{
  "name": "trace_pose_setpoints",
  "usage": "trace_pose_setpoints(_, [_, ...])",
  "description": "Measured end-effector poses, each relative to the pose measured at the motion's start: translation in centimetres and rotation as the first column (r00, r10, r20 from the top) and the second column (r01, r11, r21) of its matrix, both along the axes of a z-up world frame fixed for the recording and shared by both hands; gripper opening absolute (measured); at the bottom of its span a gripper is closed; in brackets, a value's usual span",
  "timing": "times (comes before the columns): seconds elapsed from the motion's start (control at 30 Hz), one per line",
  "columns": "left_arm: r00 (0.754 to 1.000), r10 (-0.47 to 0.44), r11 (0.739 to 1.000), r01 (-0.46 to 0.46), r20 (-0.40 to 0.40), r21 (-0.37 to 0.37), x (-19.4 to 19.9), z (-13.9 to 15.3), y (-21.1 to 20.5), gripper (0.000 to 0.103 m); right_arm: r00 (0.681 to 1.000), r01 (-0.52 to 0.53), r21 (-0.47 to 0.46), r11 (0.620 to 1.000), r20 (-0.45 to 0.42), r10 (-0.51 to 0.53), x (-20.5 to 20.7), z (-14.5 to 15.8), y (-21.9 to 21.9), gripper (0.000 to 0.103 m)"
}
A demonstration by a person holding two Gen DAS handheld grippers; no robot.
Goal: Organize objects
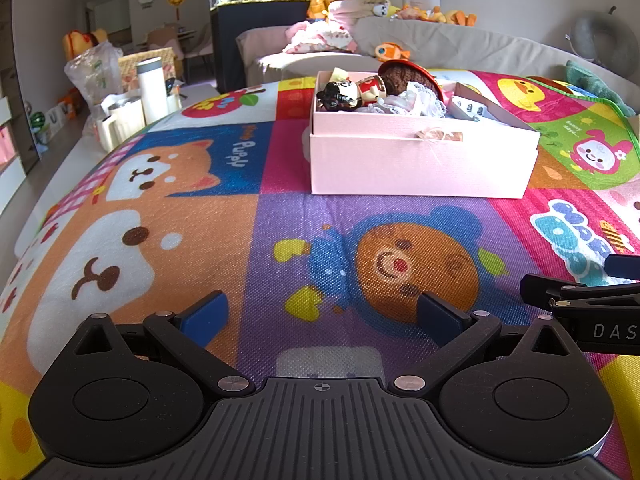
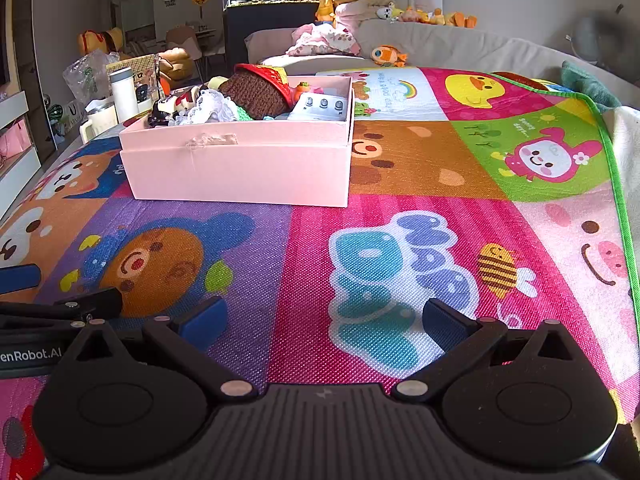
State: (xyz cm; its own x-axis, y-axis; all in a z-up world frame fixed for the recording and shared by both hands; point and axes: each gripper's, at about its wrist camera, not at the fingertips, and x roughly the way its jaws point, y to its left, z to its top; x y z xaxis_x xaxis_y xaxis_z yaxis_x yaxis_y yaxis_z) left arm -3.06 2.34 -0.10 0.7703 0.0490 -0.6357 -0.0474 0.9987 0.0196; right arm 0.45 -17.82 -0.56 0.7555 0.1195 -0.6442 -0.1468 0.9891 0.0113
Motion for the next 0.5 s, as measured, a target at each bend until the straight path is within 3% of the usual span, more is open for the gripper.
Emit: trace_pose_setpoints(0.5, [1.000,0.002,1.000,-0.002,-0.001,-0.004,0.21,-0.03,-0.22,0.103,1.000,0.000,0.000,1.000,0.000,0.000,-0.08,0.00,0.05,0.103])
